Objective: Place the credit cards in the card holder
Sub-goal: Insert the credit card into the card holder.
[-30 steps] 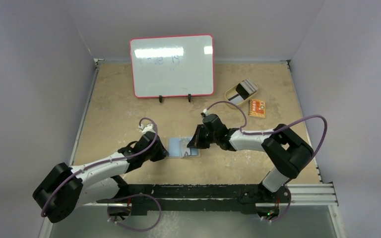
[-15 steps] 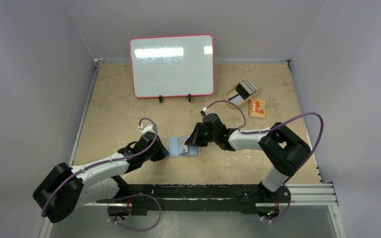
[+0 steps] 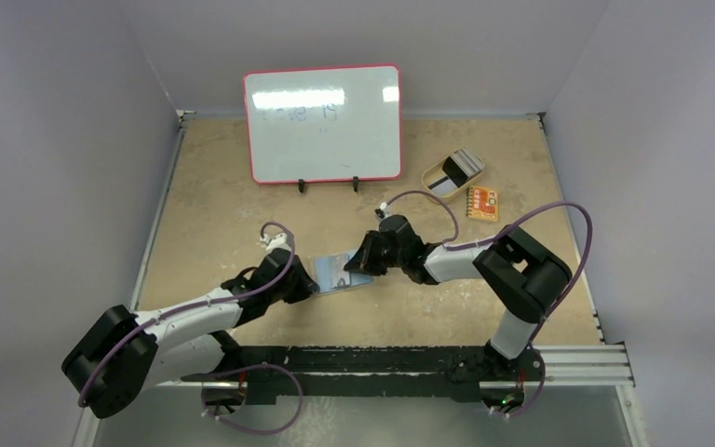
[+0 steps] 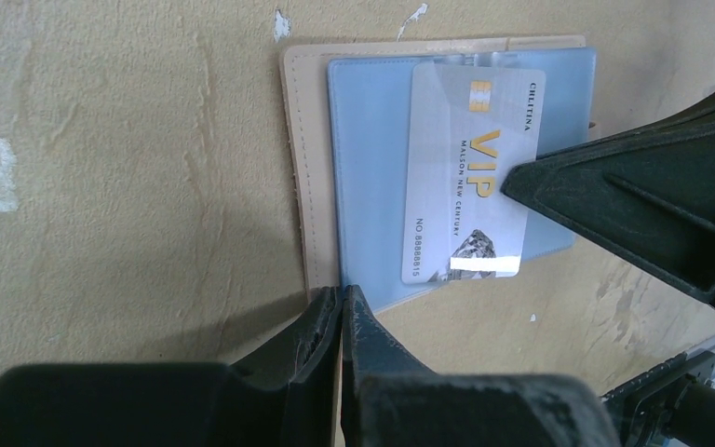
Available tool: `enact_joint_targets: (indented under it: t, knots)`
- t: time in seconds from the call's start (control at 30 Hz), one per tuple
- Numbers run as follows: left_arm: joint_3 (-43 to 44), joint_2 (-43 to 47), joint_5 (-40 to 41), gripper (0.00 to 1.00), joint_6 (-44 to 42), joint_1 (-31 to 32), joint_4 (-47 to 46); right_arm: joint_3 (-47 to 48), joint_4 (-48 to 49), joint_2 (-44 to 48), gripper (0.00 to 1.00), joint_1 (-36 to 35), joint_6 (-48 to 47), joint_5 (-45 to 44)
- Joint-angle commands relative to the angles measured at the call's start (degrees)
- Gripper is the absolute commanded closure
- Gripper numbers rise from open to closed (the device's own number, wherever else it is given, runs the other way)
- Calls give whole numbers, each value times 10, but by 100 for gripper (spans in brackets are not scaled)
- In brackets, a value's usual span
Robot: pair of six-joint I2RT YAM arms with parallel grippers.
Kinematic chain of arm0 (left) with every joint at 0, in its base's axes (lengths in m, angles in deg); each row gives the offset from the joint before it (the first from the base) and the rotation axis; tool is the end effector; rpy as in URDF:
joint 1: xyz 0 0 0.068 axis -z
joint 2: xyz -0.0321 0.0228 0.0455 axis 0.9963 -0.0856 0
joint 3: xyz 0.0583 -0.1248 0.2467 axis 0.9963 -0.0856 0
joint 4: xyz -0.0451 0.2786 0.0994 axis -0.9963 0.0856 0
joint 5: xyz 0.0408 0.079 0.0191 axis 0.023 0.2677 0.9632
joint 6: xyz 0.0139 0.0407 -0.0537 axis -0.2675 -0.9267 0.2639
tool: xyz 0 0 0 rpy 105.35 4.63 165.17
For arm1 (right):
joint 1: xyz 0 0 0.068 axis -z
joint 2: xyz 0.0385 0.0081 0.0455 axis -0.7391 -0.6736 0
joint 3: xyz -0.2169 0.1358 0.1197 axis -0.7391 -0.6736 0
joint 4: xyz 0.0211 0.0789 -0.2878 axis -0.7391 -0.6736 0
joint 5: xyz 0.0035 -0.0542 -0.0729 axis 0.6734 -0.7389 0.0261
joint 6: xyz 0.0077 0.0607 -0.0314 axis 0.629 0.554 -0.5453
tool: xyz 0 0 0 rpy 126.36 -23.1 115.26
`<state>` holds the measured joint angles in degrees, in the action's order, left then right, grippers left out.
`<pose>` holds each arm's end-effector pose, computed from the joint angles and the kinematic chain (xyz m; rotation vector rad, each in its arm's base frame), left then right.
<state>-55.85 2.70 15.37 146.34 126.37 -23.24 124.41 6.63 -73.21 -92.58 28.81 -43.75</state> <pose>0.1710 -0.1441 0.1025 -0.4054 2.4557 -0.7123 0.2533 0.2703 0.1040 0.1257 2.3813 1.2342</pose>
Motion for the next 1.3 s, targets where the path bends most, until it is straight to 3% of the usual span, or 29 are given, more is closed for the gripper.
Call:
enact_joint_targets:
  t: [0.0,0.23,0.37,1.27]
  knots:
    - [-8,1,-8,97,11,0,0,8,-8,-8,93,-1,-18,-2]
    - [-11,-3,0,97,9,0,2,55,-154,13,77,-2,-89,-50]
    - [-14,-8,-2,97,11,0,-5,69,-181,30,66,-2,-110,-90]
    - [-5,-14,4,96,6,0,-15,71,-43,-39,63,-36,-94,22]
